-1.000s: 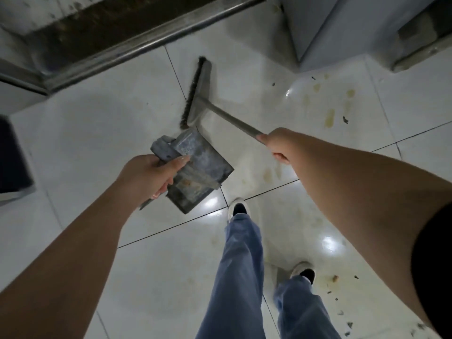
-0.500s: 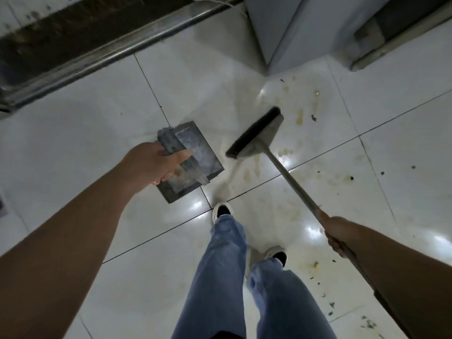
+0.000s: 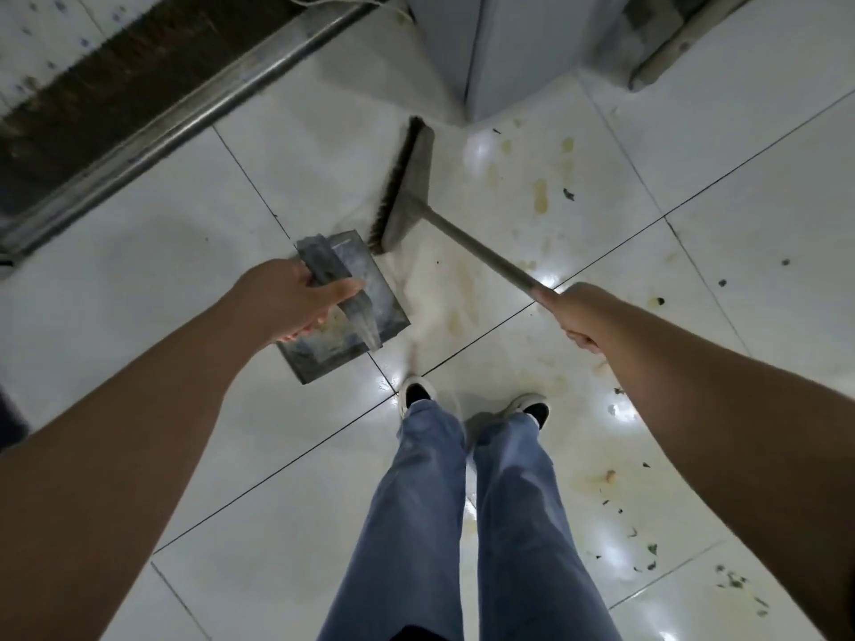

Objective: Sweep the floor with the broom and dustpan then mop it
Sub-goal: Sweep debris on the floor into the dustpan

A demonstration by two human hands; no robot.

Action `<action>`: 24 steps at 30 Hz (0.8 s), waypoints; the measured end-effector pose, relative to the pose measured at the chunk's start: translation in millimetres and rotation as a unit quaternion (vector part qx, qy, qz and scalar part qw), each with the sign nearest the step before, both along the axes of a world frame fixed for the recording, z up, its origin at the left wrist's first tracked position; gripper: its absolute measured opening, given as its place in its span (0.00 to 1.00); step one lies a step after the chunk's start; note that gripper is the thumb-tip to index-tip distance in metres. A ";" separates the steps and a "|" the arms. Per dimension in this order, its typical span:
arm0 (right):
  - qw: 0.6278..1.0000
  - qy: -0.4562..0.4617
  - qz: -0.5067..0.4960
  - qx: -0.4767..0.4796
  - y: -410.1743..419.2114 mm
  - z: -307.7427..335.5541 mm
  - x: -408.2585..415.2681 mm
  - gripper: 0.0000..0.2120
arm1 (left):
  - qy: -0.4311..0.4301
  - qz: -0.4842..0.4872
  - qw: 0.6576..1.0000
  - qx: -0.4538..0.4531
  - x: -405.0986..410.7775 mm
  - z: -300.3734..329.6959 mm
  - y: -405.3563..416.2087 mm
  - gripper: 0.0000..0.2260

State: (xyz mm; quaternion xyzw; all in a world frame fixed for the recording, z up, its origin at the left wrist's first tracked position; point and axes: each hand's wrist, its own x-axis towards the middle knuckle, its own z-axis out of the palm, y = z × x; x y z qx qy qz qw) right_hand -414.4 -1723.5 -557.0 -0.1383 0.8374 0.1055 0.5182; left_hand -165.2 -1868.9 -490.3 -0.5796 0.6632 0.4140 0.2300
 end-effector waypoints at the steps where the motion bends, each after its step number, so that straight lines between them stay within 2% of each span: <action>1: 1.000 0.002 0.006 0.004 -7.4 -4.0 -6.2 0.26 | -0.006 -0.006 1.000 -0.007 -4.0 -1.7 2.0 0.24; 3: 1.000 -0.015 -0.006 0.016 -9.3 -7.9 -25.8 0.24 | -0.012 -0.018 1.000 -0.018 -12.3 -4.3 4.4 0.24; 5: 0.996 -0.037 -0.068 0.036 8.1 -3.3 -49.3 0.27 | -0.012 -0.016 1.000 -0.003 -21.2 -5.6 7.2 0.23; 10: 0.972 -0.018 -0.226 0.061 113.3 13.0 -97.9 0.25 | -0.021 -0.051 0.998 0.004 -57.9 -4.8 22.4 0.23; 15: 0.944 0.002 -0.324 0.070 183.6 29.1 -90.3 0.26 | -0.007 -0.099 0.995 0.026 -107.1 -0.8 43.1 0.23; 20: 0.952 0.006 -0.303 0.035 203.6 40.8 -97.9 0.25 | 0.020 -0.132 0.991 0.011 -143.2 4.5 66.8 0.21; 24: 0.968 -0.002 -0.248 -0.029 175.9 32.0 -106.0 0.25 | 0.020 -0.148 0.989 -0.001 -165.5 7.7 78.5 0.21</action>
